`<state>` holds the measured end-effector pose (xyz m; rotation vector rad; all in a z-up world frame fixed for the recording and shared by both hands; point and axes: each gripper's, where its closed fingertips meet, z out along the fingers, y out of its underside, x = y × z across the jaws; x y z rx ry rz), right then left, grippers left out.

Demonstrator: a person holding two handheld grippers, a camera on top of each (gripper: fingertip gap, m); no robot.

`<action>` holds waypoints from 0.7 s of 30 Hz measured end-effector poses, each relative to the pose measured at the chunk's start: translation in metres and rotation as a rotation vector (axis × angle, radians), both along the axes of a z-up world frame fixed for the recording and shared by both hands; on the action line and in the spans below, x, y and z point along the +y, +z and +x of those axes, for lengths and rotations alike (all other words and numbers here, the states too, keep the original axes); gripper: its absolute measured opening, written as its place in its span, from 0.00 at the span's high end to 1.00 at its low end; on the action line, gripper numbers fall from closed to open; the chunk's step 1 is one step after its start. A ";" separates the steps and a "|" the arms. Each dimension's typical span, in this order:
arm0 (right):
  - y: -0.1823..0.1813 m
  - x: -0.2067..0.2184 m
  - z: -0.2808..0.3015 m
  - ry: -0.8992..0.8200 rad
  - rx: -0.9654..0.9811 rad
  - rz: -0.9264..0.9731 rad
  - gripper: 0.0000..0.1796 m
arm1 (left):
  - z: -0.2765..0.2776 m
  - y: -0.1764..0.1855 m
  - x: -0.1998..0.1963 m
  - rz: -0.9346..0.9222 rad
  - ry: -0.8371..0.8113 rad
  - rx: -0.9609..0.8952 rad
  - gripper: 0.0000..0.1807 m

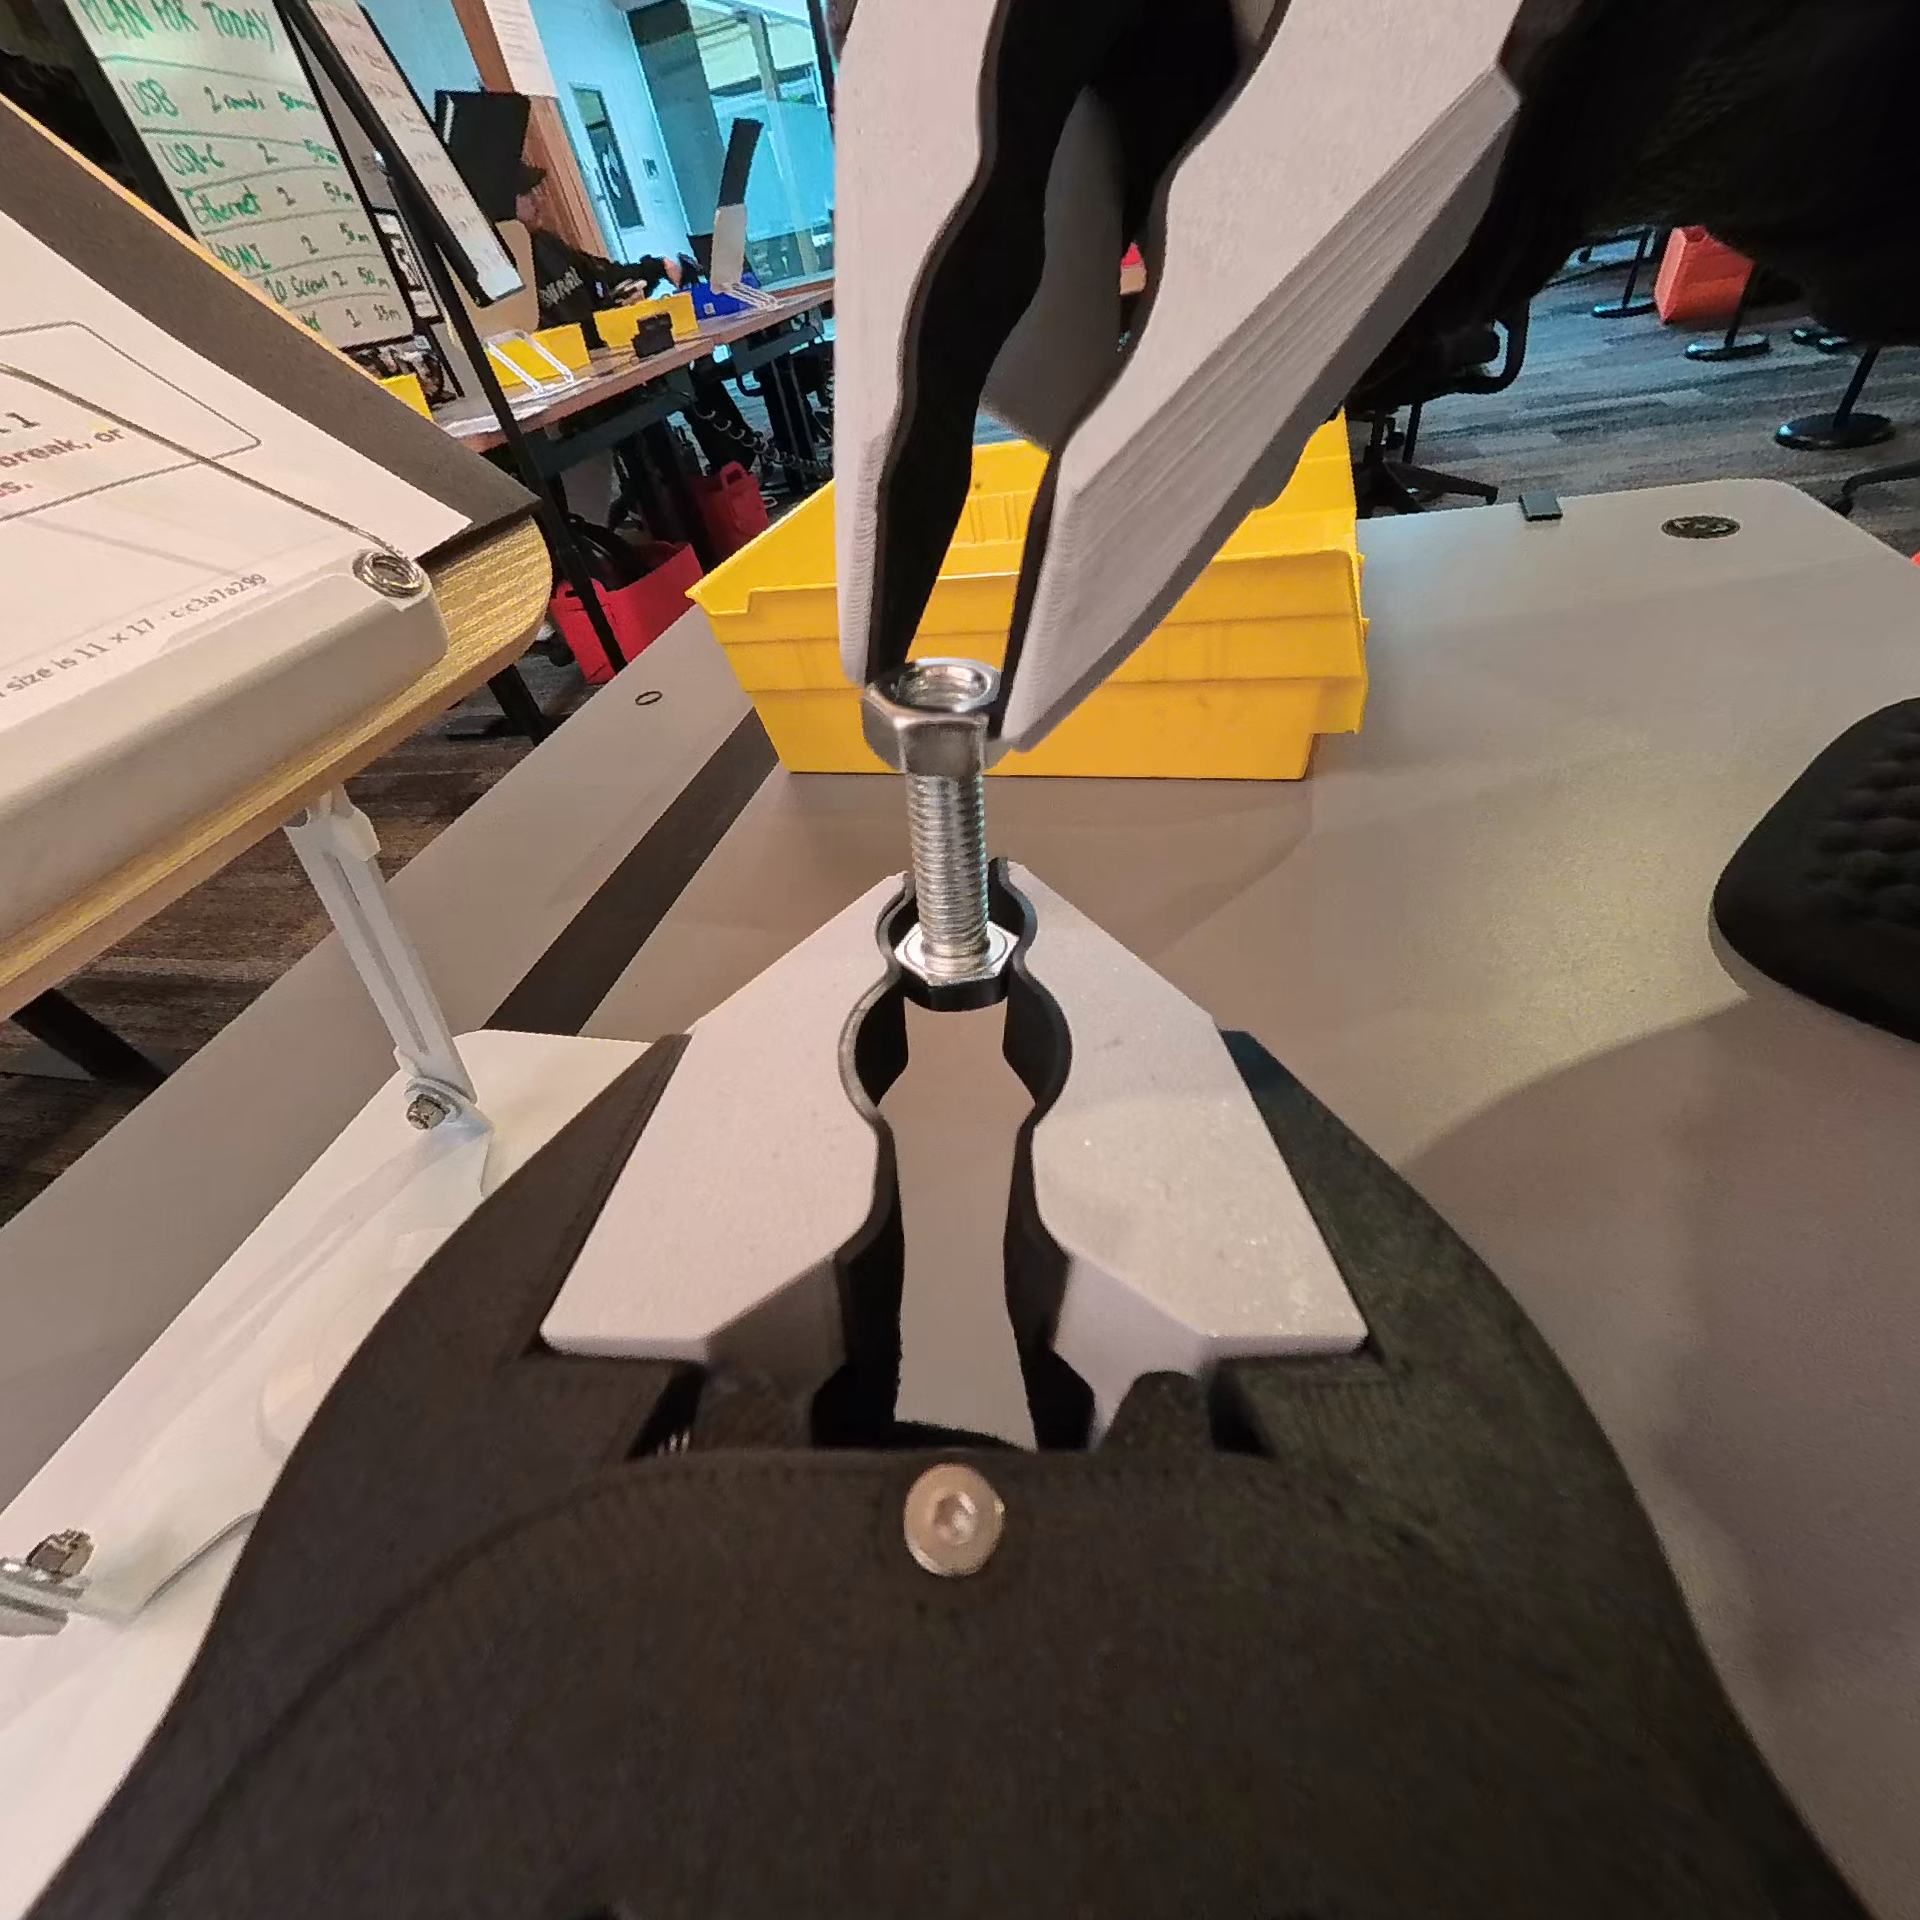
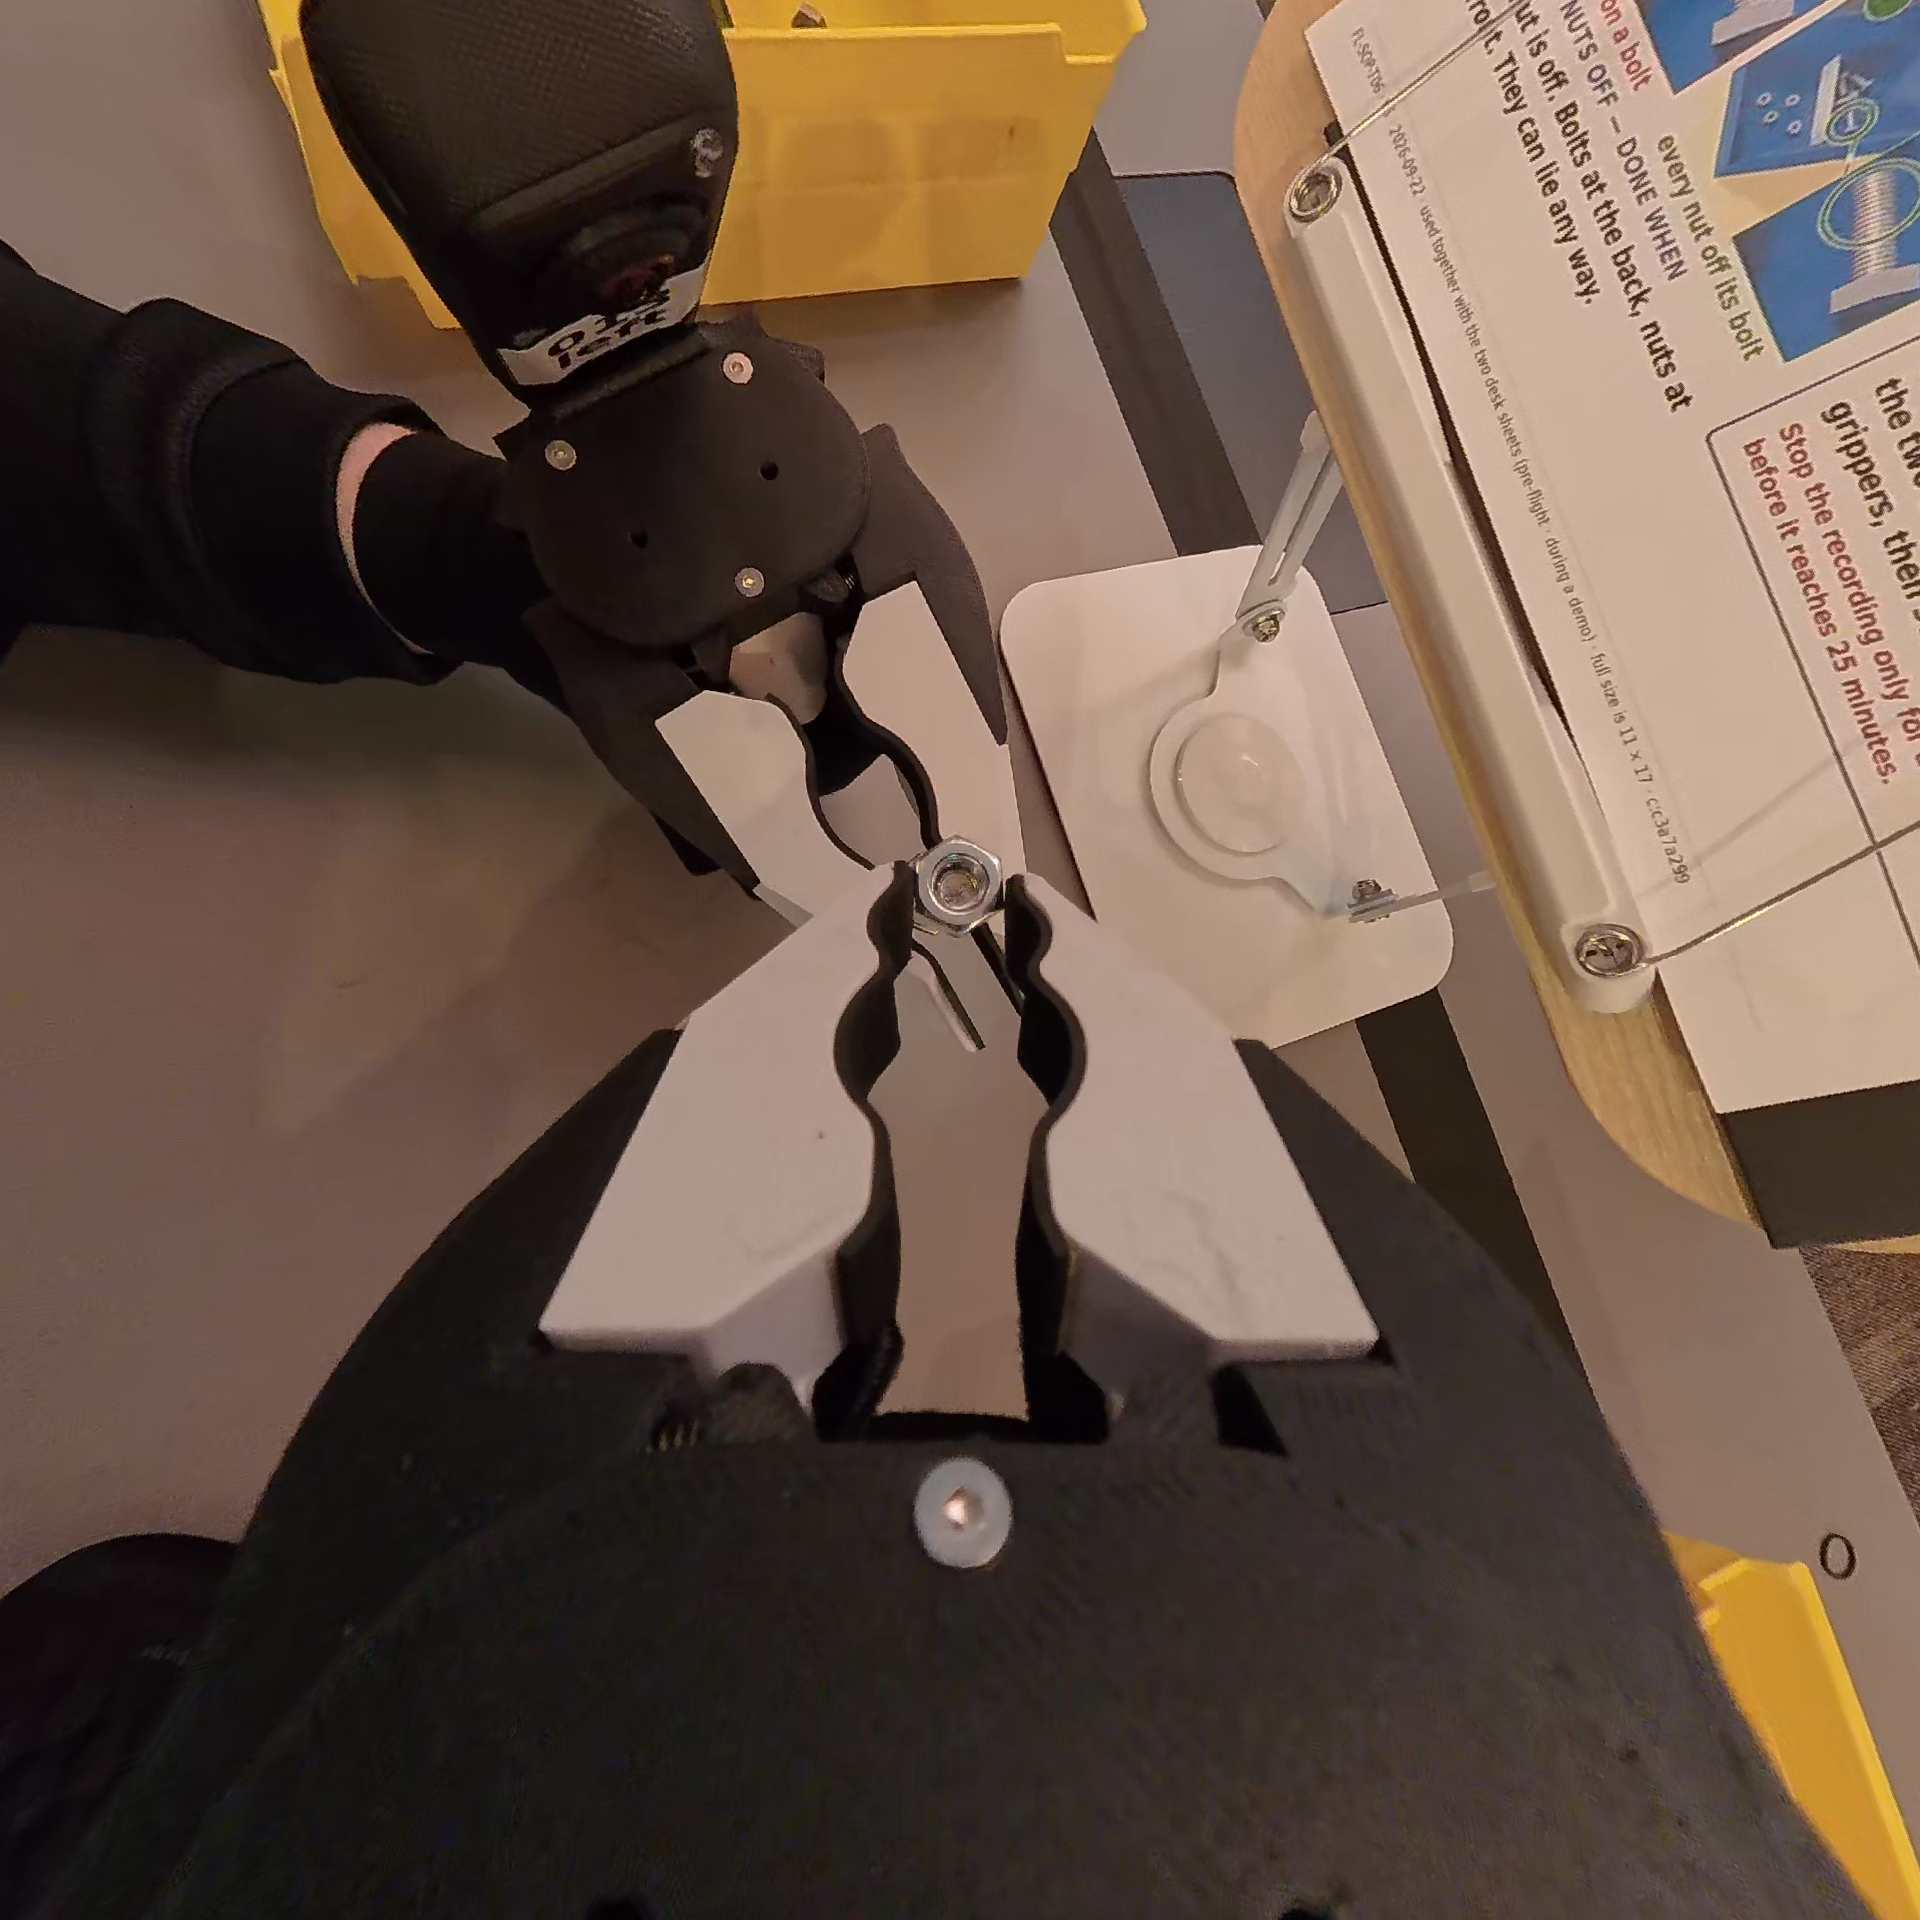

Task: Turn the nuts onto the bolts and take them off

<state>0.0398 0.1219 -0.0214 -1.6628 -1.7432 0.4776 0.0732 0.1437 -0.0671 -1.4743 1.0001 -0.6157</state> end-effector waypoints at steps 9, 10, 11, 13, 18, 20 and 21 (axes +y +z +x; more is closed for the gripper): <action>-0.002 0.000 0.000 0.005 -0.003 -0.004 0.91 | 0.001 0.000 -0.001 -0.001 -0.006 -0.001 0.94; -0.003 0.000 0.000 0.006 -0.002 -0.003 0.90 | 0.001 0.000 -0.001 -0.001 -0.007 -0.001 0.94; -0.003 0.000 0.000 0.006 -0.001 -0.004 0.90 | 0.001 0.000 -0.001 -0.001 -0.007 0.000 0.94; -0.003 0.000 0.000 0.006 0.000 -0.003 0.91 | 0.001 0.000 -0.001 -0.001 -0.007 -0.001 0.94; -0.003 0.000 0.000 0.012 0.002 -0.014 0.92 | 0.001 0.000 -0.001 0.000 -0.008 -0.002 0.94; -0.002 -0.001 0.000 0.015 0.007 -0.026 0.92 | 0.001 0.001 -0.001 0.002 -0.008 -0.001 0.94; -0.002 -0.001 0.000 0.020 0.013 -0.039 0.92 | 0.001 0.001 -0.002 0.004 -0.010 -0.003 0.94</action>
